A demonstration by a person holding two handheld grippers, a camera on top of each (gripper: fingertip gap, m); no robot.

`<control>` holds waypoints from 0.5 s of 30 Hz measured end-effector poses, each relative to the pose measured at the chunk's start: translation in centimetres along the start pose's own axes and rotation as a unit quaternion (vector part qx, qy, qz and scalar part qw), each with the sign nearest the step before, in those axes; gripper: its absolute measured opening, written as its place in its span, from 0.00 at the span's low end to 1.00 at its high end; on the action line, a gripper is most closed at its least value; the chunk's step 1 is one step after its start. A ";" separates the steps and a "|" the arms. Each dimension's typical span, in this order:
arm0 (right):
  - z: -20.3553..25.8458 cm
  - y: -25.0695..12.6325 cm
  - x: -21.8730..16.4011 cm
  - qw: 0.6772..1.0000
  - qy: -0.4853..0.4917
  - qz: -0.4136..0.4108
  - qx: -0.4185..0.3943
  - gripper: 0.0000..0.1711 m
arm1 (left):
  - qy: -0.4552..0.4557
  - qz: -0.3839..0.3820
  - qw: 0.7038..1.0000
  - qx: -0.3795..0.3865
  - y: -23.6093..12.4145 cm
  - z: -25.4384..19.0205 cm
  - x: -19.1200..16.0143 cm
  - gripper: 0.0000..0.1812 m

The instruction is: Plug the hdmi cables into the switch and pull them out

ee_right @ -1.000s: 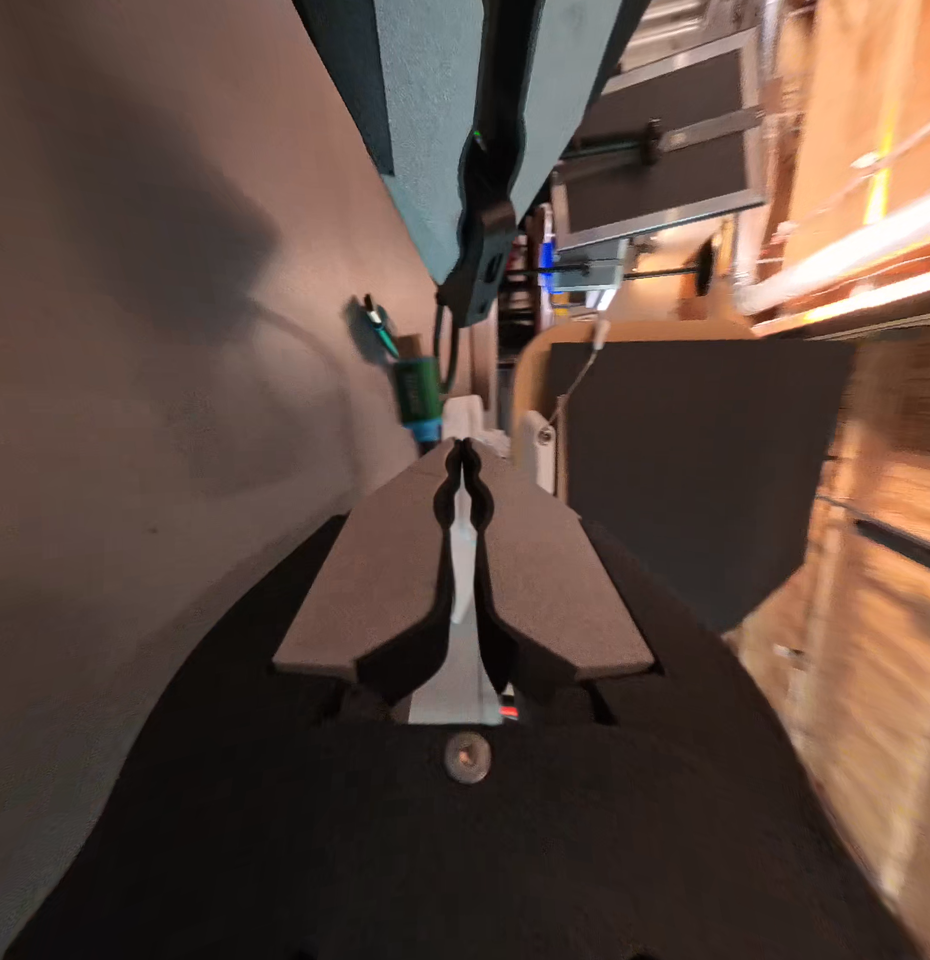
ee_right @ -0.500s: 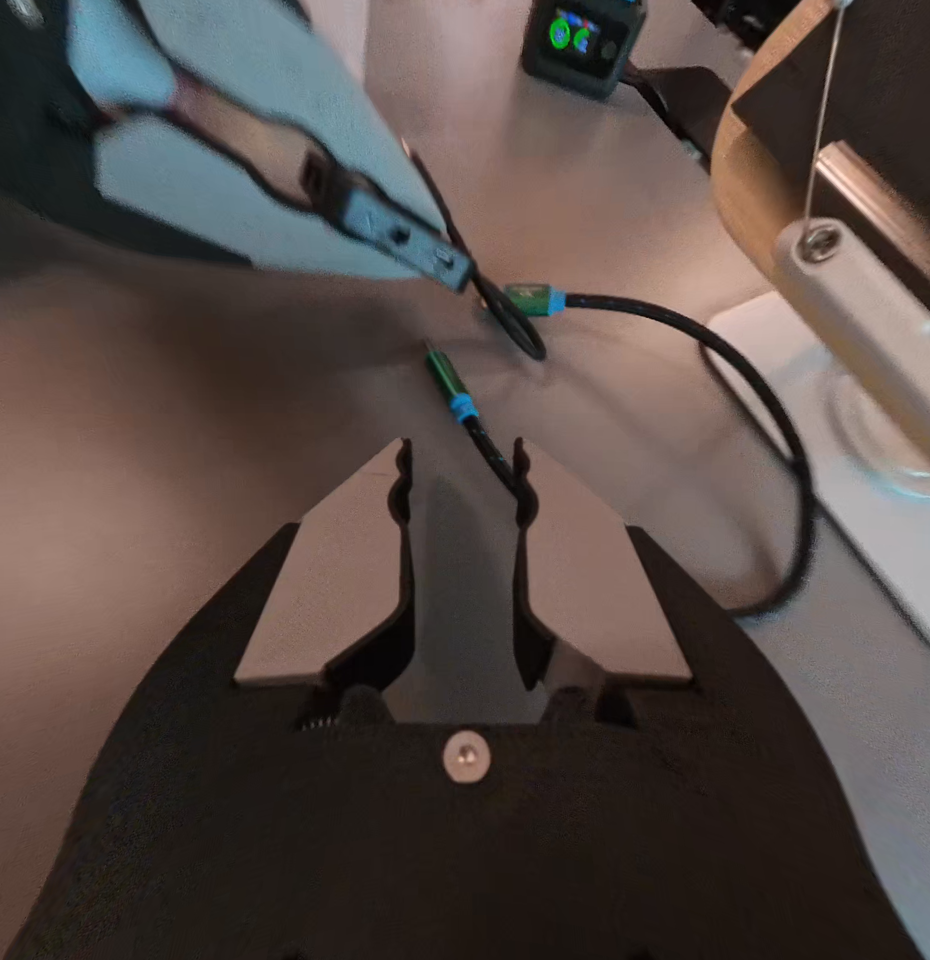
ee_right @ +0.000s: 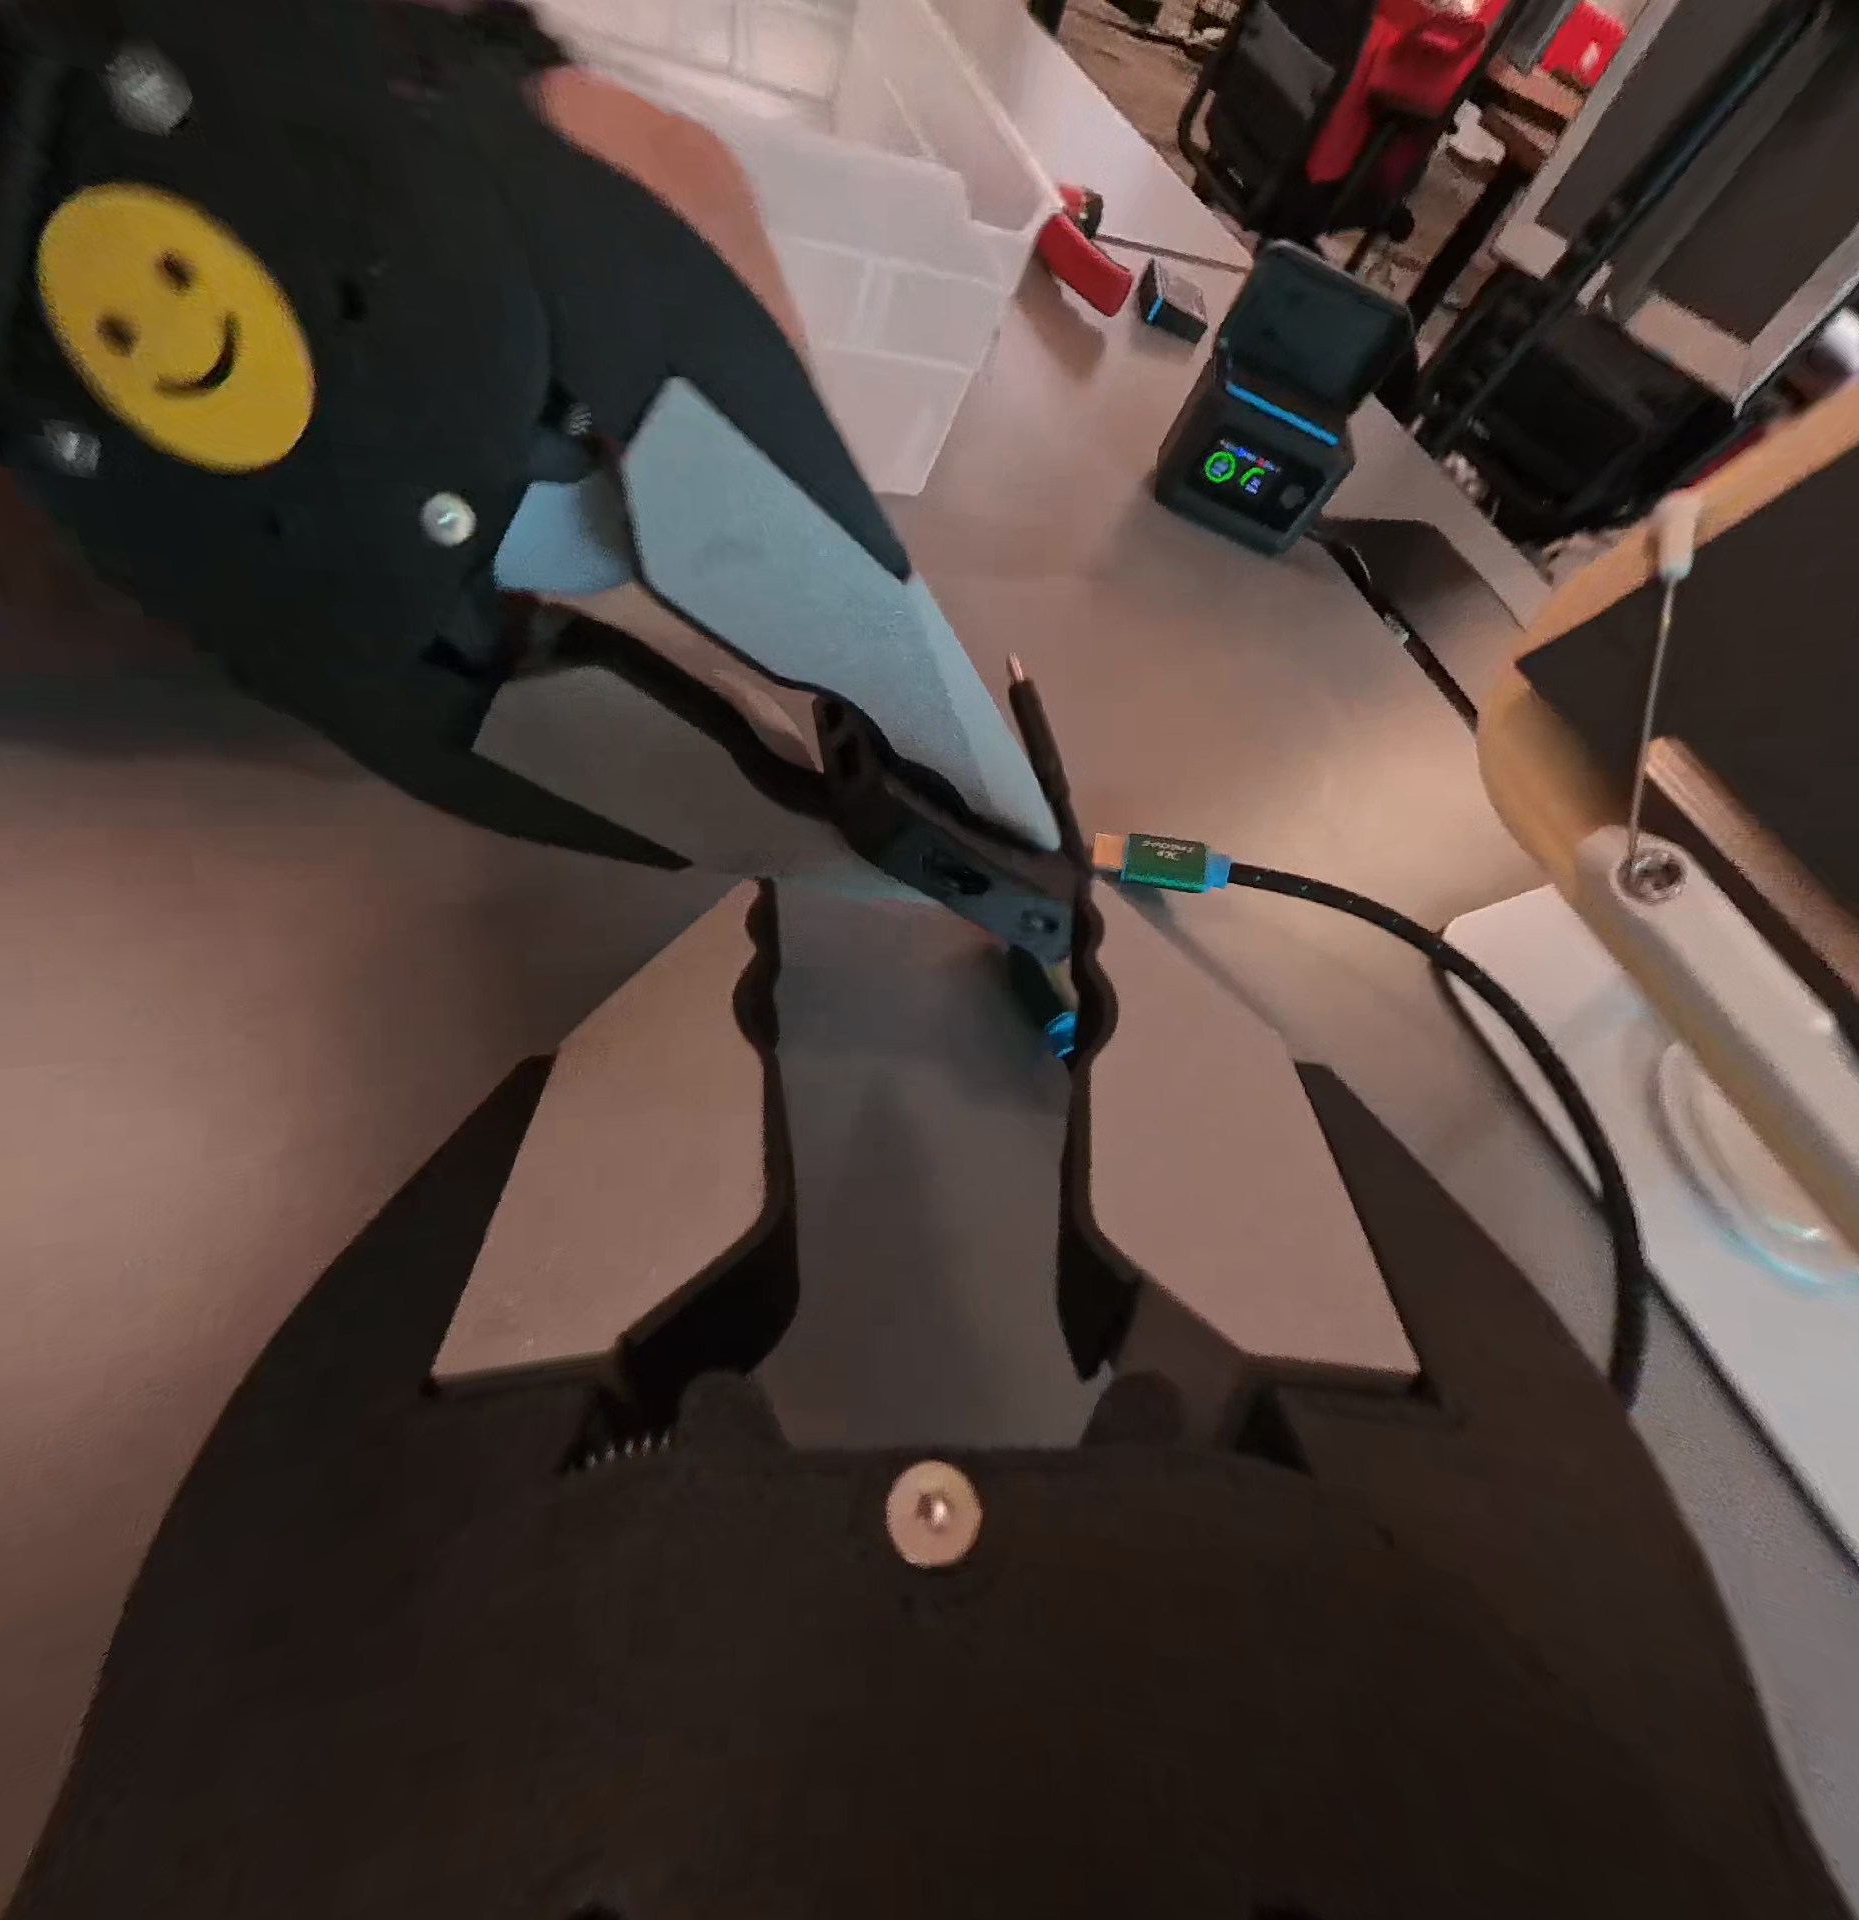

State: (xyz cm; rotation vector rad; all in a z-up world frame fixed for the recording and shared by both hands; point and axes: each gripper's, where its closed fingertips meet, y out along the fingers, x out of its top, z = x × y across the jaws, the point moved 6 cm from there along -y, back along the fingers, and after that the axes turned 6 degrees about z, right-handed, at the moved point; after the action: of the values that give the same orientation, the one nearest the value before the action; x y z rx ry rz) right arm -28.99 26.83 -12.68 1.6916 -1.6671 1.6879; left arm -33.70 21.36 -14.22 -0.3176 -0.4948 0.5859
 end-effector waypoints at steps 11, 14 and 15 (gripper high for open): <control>-2.1 -2.0 0.8 0.977 0.179 -0.091 0.074 0.38 | 0.031 -0.031 0.991 0.124 -1.5 1.7 2.2 0.06; -2.2 -2.1 0.7 0.976 0.183 -0.090 0.076 0.39 | 0.034 -0.025 0.991 0.129 -1.5 1.6 2.5 0.06; -2.2 -2.1 0.8 0.975 0.186 -0.091 0.078 0.39 | 0.032 -0.026 0.991 0.129 -1.6 1.7 2.6 0.06</control>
State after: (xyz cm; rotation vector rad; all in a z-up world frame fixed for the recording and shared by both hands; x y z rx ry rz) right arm -28.73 28.88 -10.27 1.4250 -1.2036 1.9398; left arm -31.98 21.90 -11.25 -0.0760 -0.3589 0.5799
